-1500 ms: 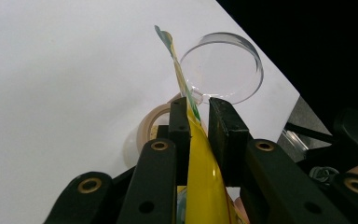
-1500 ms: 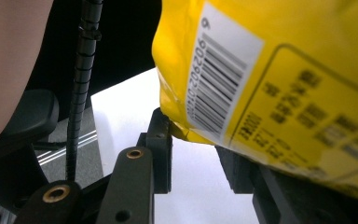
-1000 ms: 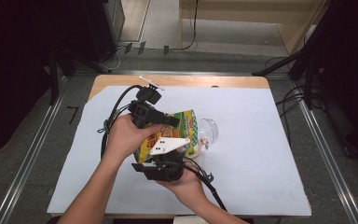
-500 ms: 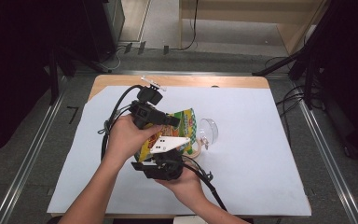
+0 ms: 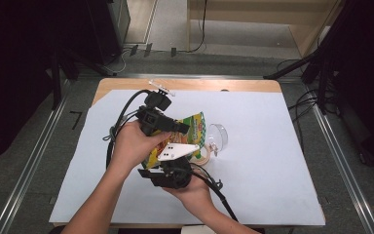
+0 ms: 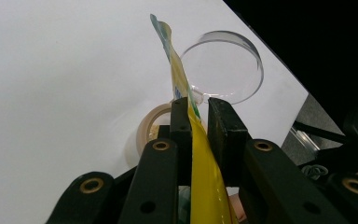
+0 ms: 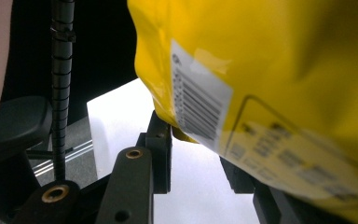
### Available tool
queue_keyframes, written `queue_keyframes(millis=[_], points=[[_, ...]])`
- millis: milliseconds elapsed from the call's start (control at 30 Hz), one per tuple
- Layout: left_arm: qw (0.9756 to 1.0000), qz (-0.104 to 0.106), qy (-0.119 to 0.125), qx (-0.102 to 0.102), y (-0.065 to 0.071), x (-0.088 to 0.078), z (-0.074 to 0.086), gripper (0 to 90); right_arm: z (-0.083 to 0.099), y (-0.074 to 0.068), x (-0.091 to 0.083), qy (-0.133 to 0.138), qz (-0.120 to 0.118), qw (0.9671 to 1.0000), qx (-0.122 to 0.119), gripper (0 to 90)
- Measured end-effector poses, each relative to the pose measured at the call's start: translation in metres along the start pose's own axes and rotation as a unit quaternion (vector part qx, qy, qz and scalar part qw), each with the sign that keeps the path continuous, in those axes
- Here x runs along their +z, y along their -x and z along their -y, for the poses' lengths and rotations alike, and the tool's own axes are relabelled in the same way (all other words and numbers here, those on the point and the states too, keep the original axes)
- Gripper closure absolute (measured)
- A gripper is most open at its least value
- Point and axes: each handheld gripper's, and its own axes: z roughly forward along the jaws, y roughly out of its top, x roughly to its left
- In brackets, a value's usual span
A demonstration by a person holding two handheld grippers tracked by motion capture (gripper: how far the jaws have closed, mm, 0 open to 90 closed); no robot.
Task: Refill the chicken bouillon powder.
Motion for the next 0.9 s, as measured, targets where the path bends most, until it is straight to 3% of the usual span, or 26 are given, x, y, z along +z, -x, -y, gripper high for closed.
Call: queue_keyframes(millis=[900], points=[[0.9999, 0.012, 0.0, -0.003, -0.0038, -0.0009, 0.0003, 79.9, -0.0007, -0.0004, -0.0009, -0.005, 0.003, 0.9999, -0.009, 68.5]])
